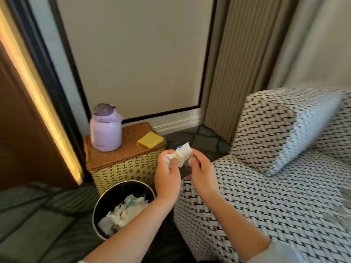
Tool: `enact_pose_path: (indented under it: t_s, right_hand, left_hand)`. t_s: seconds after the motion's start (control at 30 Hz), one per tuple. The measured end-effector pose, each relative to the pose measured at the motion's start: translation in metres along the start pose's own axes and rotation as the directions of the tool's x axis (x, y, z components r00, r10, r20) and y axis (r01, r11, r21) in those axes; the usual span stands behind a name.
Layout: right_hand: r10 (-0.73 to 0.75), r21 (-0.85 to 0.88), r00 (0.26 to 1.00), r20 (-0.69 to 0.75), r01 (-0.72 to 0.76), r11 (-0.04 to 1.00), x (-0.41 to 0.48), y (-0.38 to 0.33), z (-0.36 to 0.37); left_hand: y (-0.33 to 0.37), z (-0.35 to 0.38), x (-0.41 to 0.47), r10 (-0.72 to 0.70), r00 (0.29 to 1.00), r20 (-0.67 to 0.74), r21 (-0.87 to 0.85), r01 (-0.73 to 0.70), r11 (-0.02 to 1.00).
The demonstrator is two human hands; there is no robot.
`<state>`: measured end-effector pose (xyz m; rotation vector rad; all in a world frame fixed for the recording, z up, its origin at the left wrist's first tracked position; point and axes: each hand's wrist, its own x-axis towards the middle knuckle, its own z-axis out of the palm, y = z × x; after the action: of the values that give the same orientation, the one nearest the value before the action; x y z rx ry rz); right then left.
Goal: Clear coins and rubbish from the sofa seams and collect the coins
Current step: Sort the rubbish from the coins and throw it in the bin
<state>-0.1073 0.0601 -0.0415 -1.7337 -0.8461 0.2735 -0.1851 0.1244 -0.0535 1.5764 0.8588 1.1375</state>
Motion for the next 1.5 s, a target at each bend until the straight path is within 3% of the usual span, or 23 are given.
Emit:
enact_pose_path:
  t_s: [0.2, 0.3, 0.43, 0.63, 0.9, 1.03, 1.2, 1.33, 1.5]
  right_hand:
    - [0.185, 0.076, 0.939, 0.29, -0.216, 0.973, -0.007, 0.009, 0.088]
    - [0.329, 0.048, 0.852, 0.407, -0.38, 0.924, -0.011, 0.019, 0.122]
    - [0.49, 0.053, 0.699, 0.521, -0.6, 0.798, -0.019, 0.028, 0.15]
    - [0.549, 0.05, 0.575, 0.607, -0.717, 0.695, -0.031, 0.038, 0.165]
    - [0.524, -0.091, 0.724, 0.448, -0.547, 0.832, -0.026, 0.038, 0.153]
    - [0.448, -0.058, 0.791, 0.416, -0.468, 0.882, -0.021, 0.029, 0.135]
    - [0.265, 0.034, 0.934, 0.241, -0.281, 0.959, -0.01, 0.007, 0.094]
    - [0.2, 0.076, 0.978, 0.061, -0.205, 0.976, -0.001, -0.009, 0.042]
    - [0.187, 0.083, 0.97, -0.152, -0.176, 0.981, 0.004, -0.014, -0.041]
  left_hand:
    - [-0.062, -0.073, 0.006, -0.13, 0.988, -0.082, 0.146, 0.141, 0.979]
    - [-0.09, -0.1, 0.006, -0.169, 0.981, -0.097, 0.207, 0.185, 0.961]
    - [-0.12, -0.122, 0.004, -0.322, 0.938, -0.132, 0.299, 0.347, 0.889]
    - [-0.137, -0.141, -0.002, -0.541, 0.834, -0.103, 0.364, 0.538, 0.76]
    - [-0.127, -0.133, 0.003, -0.566, 0.816, -0.122, 0.357, 0.568, 0.741]
    - [-0.104, -0.119, 0.012, -0.462, 0.883, -0.083, 0.285, 0.465, 0.838]
    - [-0.056, -0.086, 0.028, -0.338, 0.941, 0.011, 0.092, 0.336, 0.937]
    - [-0.015, -0.043, 0.032, -0.249, 0.959, 0.136, 0.007, 0.251, 0.968]
    - [0.025, 0.021, 0.019, -0.148, 0.941, 0.303, -0.044, 0.169, 0.985]
